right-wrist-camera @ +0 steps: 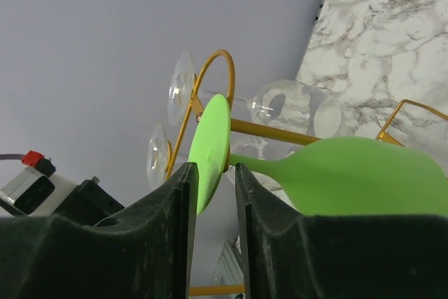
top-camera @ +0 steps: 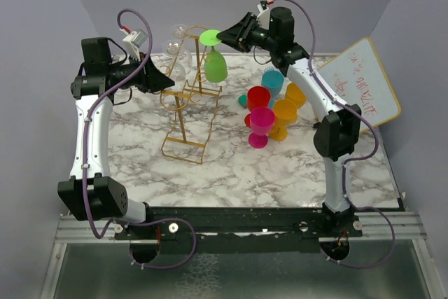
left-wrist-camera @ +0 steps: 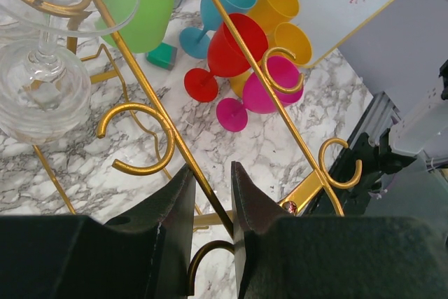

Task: Take the wine glass off the wine glass rack
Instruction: Pick up the wine glass from the wine rack.

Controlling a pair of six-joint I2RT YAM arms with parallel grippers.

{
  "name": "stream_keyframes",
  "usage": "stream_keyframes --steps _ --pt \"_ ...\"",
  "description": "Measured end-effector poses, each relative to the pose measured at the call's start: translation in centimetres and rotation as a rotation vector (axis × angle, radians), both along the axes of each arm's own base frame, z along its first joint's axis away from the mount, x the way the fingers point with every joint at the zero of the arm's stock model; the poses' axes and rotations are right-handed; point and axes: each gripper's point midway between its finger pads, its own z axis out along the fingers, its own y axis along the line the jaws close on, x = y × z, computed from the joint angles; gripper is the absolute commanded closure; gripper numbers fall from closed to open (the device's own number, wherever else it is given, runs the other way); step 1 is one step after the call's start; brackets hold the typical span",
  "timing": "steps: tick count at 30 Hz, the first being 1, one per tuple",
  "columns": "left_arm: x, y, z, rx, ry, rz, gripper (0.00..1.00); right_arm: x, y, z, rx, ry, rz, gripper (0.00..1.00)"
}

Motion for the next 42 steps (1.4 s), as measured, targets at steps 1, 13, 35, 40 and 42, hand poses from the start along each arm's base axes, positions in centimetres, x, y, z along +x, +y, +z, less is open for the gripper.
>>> stream_keyframes --steps 1,13,35,40,42 --pt "0.0 0.0 0.0 0.0 0.0 0.0 1.0 0.0 0.1 0.1 0.004 -0.003 0.004 0.77" --pt "1.6 0.4 0.1 0.021 0.008 0.026 1.0 -0.1 0.3 1.0 0.027 -0.038 0.011 0.99" --pt "4.7 0.6 0.0 0.023 -0.056 -0.096 0.91 0.8 -1.9 3.6 0.045 -0.09 -0.041 0.99" --pt "5.1 0.9 0.0 0.026 -0.052 -0.091 0.64 0.4 -2.7 4.8 0.041 -0.104 -0.052 0.99" --pt "5.3 0.9 0.0 0.031 -0.063 -0.094 0.56 0.1 -2.9 5.1 0.037 -0.103 -0.056 0.99"
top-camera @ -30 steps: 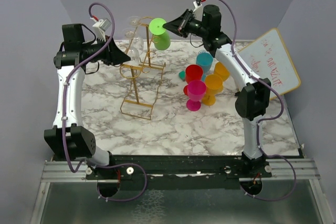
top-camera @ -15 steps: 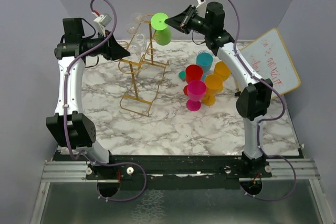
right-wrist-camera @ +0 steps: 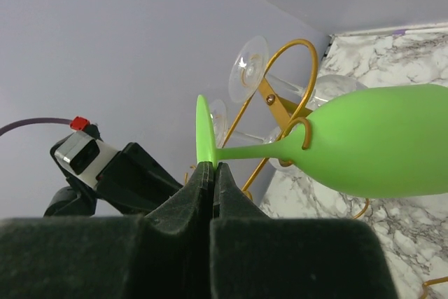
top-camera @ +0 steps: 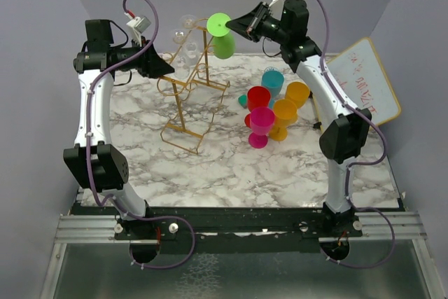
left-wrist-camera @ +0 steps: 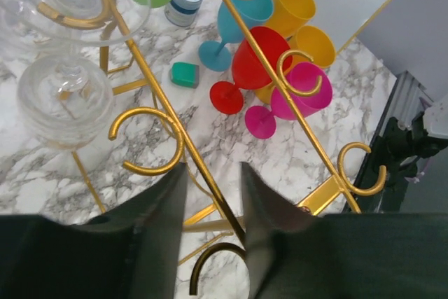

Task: Take the wine glass off the wine glass rack
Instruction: Pick up the wine glass from the wine rack.

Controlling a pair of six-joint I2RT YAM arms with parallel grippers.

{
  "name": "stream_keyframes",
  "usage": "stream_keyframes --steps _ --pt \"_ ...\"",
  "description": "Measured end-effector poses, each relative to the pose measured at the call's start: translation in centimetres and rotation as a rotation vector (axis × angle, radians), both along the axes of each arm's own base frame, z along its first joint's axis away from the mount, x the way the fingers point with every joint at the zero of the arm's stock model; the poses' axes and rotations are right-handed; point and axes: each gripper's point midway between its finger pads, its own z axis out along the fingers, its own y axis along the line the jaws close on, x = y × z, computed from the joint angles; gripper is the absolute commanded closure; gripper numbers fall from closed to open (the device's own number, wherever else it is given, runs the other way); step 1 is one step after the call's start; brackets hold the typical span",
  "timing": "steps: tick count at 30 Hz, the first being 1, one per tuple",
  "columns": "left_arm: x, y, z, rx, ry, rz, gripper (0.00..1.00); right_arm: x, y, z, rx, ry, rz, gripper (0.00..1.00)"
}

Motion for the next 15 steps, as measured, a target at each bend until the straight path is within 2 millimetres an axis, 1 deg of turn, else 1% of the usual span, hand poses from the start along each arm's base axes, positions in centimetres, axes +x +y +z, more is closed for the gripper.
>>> stream_keyframes --steps 3,8,11,12,14,15 --pt "0.4 0.2 -0.1 0.025 -0.028 0.007 0.48 0.0 -0.2 -0.1 -0.004 0.005 -0.004 1.0" --pt "0.7 0.5 -0.3 0.047 -0.039 0.021 0.43 0.4 -0.8 -0.7 -0.009 0.019 -0.021 0.99" --pt "0.8 0.6 -0.4 0.052 -0.039 0.027 0.36 0.4 -0.8 -0.8 -0.01 0.023 -0.023 1.0" --pt "0.8 0.7 -0.4 0.054 -0.039 0.029 0.32 0.5 -0.8 -0.9 -0.011 0.024 -0.024 1.0" --pt "0.9 0.8 -0.5 0.063 -0.039 0.038 0.19 0.5 -0.8 -1.2 -0.013 0.031 -0.027 1.0" --pt "1.0 0.9 -0.6 0.068 -0.038 0.044 0.14 0.5 -0.9 -1.4 -0.015 0.036 -0.029 1.0"
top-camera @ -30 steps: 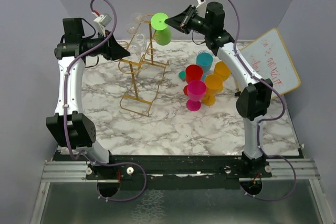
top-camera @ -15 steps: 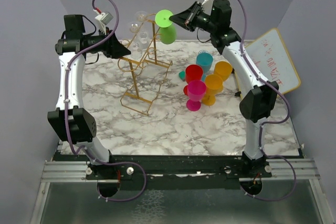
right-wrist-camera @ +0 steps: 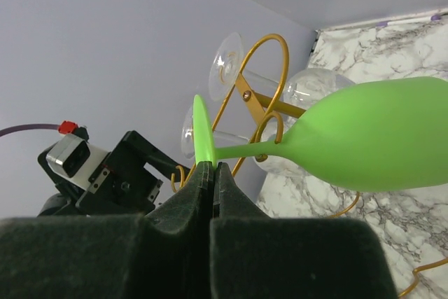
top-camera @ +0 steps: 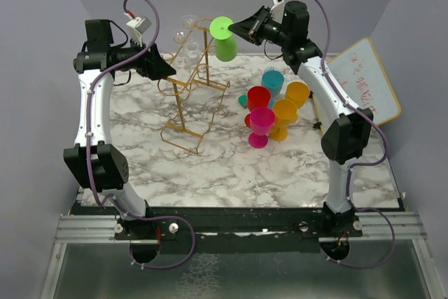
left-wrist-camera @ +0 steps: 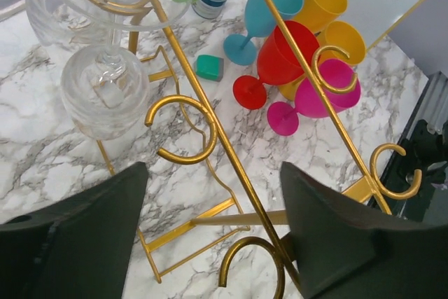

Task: Take the wine glass off the wine glass rack
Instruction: Pick up the wine glass from the wine rack.

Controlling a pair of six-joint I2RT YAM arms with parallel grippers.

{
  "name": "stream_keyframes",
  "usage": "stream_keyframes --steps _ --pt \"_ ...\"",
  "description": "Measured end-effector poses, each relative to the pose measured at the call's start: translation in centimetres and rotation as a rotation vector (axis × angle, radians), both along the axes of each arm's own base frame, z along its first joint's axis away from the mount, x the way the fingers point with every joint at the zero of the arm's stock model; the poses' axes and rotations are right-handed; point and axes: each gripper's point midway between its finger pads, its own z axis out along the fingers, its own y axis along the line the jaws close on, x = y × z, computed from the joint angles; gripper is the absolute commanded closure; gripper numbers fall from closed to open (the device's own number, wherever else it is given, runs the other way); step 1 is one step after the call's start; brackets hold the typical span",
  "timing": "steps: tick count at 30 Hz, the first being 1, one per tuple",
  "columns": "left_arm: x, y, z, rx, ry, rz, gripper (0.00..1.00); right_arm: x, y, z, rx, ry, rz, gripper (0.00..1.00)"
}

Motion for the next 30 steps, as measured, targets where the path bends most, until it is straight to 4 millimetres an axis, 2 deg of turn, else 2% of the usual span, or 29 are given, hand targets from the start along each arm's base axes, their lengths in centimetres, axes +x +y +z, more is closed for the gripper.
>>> stream_keyframes --steps 4,21,30 --pt "0.2 0.3 -0.1 0.015 0.006 0.027 0.01 -0.1 -0.2 -0.4 -0.005 0.011 -0.007 1.0" --pt "-0.3 2.3 2.2 0.04 -0.031 0.149 0.01 -0.5 -1.6 -0.3 0.018 0.018 -0.041 0.99" --pt "-0.9 2.7 5.6 0.036 -0.127 0.223 0.01 -0.8 -2.3 -0.2 0.021 0.031 -0.062 0.99"
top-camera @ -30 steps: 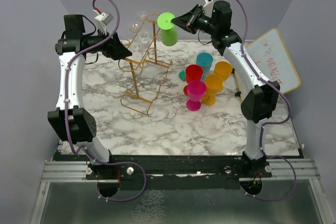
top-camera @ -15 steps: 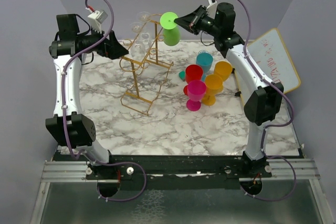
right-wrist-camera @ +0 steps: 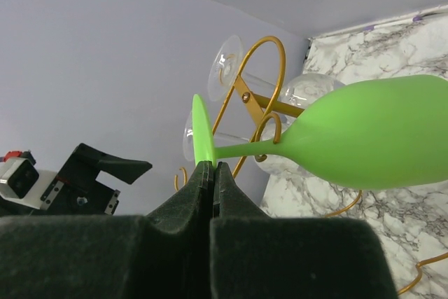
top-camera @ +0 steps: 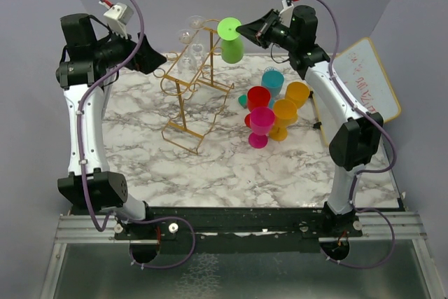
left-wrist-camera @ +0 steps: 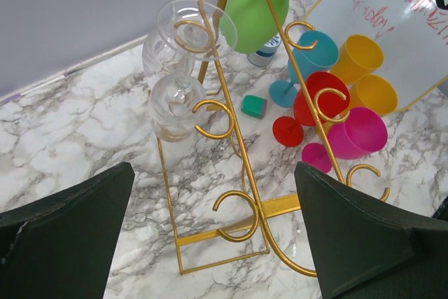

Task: Take the wine glass off the wine glass rack
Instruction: Pick up the wine glass from the wine rack.

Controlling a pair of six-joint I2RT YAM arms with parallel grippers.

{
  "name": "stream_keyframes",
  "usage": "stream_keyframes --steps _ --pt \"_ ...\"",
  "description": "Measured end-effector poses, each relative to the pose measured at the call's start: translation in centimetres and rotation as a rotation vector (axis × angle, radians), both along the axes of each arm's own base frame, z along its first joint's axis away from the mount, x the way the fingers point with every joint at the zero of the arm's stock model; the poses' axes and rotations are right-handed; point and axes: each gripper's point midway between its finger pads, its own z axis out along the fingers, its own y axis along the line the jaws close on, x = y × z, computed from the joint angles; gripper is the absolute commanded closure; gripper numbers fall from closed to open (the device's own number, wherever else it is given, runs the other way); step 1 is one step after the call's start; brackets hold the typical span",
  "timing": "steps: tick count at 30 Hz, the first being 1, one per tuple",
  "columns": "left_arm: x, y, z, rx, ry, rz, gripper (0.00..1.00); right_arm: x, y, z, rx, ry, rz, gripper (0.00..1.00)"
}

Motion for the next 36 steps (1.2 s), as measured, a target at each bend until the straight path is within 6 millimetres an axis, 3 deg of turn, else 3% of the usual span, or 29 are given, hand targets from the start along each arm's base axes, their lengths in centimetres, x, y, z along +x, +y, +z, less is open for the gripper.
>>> stream_keyframes --steps 7,19,27,36 --pt "-0.4 0.1 2.3 -0.005 -0.066 0.035 0.01 0.0 0.0 0.0 0.004 0.006 -0.001 1.0" --pt "-1.9 -0.8 3.3 -0.079 -0.07 0.022 0.01 0.2 -0.2 -0.3 0.031 0.045 -0.008 1.0" --pt "-3.2 -1.5 3.8 -0.134 -0.068 0.009 0.01 0.5 -0.4 -2.4 0.049 0.116 -0.017 0.99" --pt "-3.7 -1.9 4.8 -0.162 -0.079 -0.004 0.01 0.4 -0.4 -2.3 0.062 0.122 -0.015 0.99"
